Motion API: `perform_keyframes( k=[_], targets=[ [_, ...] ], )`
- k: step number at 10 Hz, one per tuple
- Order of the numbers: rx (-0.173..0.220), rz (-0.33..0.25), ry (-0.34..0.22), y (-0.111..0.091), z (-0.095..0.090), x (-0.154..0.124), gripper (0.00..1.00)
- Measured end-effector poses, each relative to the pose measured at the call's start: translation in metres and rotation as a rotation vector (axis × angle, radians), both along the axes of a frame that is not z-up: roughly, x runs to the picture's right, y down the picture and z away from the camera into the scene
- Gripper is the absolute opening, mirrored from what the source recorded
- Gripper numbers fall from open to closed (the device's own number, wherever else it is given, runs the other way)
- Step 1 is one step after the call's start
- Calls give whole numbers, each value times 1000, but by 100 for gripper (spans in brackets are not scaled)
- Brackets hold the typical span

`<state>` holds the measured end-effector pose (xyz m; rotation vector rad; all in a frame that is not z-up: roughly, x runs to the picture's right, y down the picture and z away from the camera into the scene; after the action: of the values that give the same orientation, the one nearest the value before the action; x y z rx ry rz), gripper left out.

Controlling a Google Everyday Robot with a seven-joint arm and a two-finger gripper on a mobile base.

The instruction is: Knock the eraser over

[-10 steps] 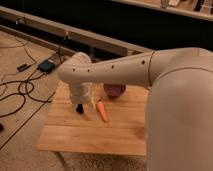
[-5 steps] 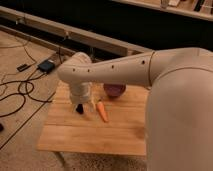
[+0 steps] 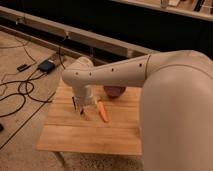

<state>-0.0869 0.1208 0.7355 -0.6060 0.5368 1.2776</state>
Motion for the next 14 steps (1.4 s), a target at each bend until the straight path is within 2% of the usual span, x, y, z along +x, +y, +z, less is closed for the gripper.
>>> perform_keyframes(
  k=[4, 7, 9, 14],
  targets=[
    [0, -95, -40, -1, 38, -6, 65],
    [21, -117, -75, -13, 57, -24, 65],
    [38, -111, -68, -22, 67, -25, 65],
    [120, -8, 42, -51, 86, -2, 65]
  ],
)
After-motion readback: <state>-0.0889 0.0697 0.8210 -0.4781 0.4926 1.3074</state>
